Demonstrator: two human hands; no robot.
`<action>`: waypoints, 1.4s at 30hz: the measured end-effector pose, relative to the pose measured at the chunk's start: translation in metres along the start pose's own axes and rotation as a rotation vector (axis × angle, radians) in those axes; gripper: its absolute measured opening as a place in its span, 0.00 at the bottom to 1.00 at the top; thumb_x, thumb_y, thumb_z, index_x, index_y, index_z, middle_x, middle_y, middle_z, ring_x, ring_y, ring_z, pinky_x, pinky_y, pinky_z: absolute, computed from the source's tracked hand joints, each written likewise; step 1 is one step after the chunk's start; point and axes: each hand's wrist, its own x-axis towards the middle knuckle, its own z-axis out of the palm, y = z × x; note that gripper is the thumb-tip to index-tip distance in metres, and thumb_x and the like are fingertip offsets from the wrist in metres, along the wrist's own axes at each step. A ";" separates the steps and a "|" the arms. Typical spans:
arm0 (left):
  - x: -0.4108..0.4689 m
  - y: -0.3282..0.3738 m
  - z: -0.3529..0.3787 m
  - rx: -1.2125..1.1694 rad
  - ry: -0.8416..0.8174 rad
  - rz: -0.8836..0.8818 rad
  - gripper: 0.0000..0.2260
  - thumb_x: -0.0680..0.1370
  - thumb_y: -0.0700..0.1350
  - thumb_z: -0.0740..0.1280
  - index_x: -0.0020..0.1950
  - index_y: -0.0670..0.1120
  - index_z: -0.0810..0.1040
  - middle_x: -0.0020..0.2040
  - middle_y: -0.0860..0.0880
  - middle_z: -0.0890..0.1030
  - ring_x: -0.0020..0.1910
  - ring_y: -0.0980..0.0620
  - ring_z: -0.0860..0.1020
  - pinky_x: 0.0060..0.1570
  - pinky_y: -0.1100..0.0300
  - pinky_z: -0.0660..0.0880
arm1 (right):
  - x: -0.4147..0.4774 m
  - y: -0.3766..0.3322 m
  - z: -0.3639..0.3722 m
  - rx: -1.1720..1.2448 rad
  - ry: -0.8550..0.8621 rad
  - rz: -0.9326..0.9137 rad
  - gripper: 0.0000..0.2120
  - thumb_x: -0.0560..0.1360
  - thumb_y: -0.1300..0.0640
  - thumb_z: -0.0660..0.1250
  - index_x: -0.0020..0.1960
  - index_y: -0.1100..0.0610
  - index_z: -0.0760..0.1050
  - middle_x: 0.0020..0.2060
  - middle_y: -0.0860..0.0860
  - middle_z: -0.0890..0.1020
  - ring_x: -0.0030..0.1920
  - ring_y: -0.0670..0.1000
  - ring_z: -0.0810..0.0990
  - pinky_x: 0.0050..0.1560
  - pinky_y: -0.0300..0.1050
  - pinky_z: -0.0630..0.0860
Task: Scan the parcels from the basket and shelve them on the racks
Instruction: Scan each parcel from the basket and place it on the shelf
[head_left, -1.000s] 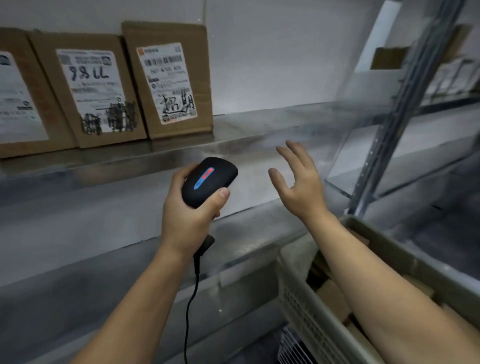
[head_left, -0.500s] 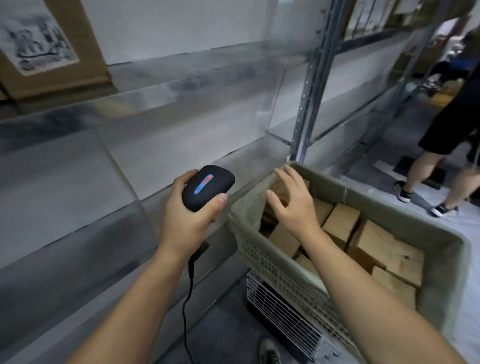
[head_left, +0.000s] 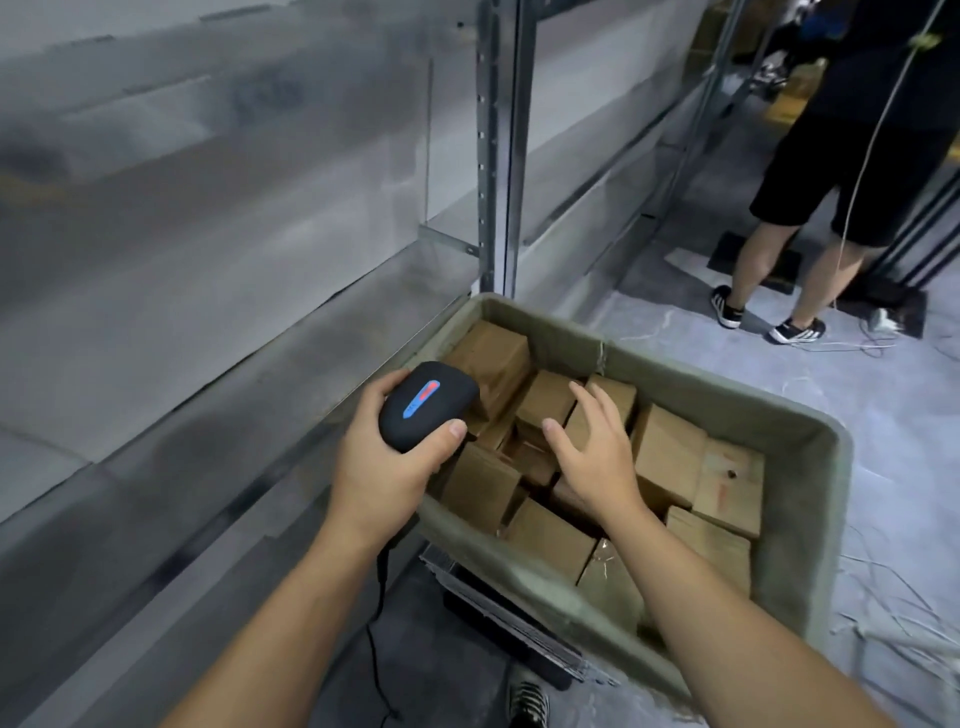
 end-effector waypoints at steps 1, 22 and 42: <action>0.005 -0.001 0.010 0.008 -0.005 -0.009 0.30 0.60 0.60 0.78 0.61 0.61 0.76 0.52 0.61 0.84 0.47 0.56 0.83 0.52 0.43 0.83 | 0.006 0.008 -0.003 0.006 -0.003 0.027 0.29 0.80 0.45 0.66 0.79 0.48 0.64 0.80 0.49 0.59 0.79 0.50 0.57 0.73 0.43 0.55; 0.098 -0.051 0.086 0.112 -0.162 -0.228 0.31 0.62 0.58 0.78 0.64 0.61 0.75 0.55 0.54 0.84 0.46 0.49 0.83 0.51 0.48 0.82 | 0.092 0.096 0.042 -0.049 -0.069 0.566 0.39 0.77 0.42 0.71 0.81 0.47 0.56 0.81 0.54 0.50 0.80 0.59 0.51 0.77 0.57 0.58; 0.171 -0.079 0.089 0.074 -0.445 -0.293 0.25 0.74 0.44 0.77 0.67 0.57 0.73 0.54 0.47 0.82 0.38 0.53 0.83 0.36 0.64 0.79 | 0.092 0.095 0.050 0.002 0.142 0.730 0.39 0.75 0.55 0.73 0.81 0.47 0.58 0.81 0.54 0.48 0.80 0.59 0.53 0.77 0.52 0.57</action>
